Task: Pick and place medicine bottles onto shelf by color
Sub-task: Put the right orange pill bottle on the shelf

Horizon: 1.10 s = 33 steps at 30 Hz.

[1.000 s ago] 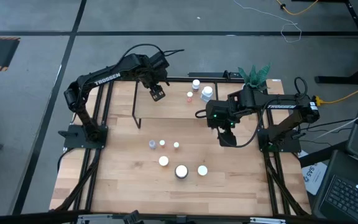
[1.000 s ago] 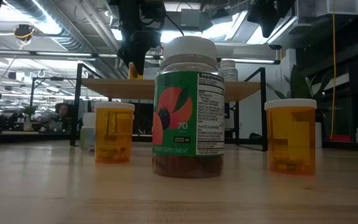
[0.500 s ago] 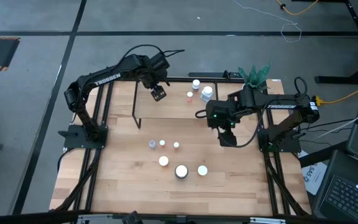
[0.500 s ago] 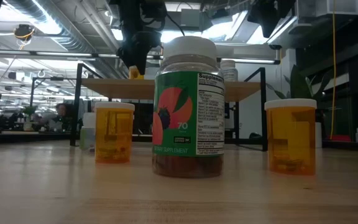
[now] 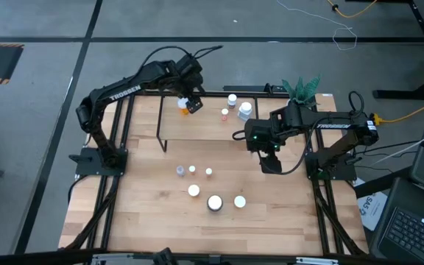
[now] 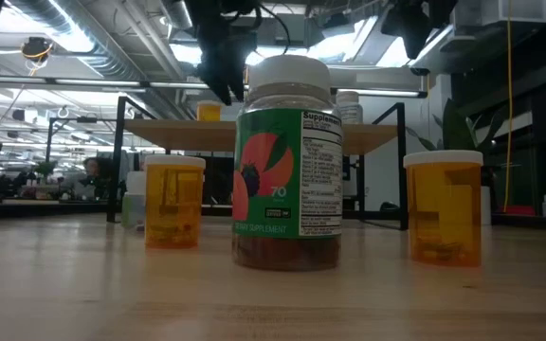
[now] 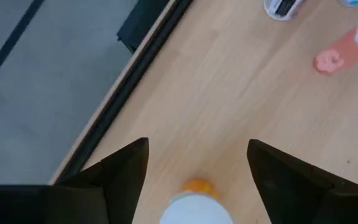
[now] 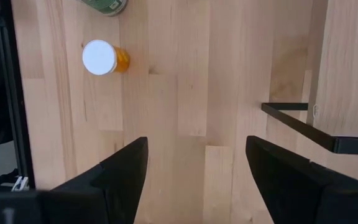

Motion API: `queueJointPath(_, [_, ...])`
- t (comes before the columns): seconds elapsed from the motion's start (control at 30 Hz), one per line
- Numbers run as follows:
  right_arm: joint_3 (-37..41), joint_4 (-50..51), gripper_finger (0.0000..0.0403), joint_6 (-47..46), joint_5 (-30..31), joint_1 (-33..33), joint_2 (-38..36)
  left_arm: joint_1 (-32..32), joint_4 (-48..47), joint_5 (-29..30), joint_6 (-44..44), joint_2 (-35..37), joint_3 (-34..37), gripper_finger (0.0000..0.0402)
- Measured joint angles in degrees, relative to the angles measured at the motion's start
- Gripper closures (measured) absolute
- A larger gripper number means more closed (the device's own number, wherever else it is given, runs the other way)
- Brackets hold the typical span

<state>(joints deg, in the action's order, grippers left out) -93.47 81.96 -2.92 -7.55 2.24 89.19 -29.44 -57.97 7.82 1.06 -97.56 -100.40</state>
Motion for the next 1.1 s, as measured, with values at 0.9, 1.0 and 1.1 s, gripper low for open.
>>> queueJointPath(0.9, [22.3,-39.4,0.0131,-2.7,9.2,22.4,0.0,32.5,-30.0,-0.8,14.0,5.8,-11.0,0.0141])
queueJointPath(1.0, [25.9,-44.3,0.0131,-2.7,9.4,22.3,0.0,34.5,-30.2,1.1,15.3,5.8,-11.0,0.0141])
queueJointPath(1.1, [28.8,-48.7,0.0131,-2.0,7.5,22.3,0.3,35.6,-30.7,3.0,15.5,5.8,-11.0,0.0141])
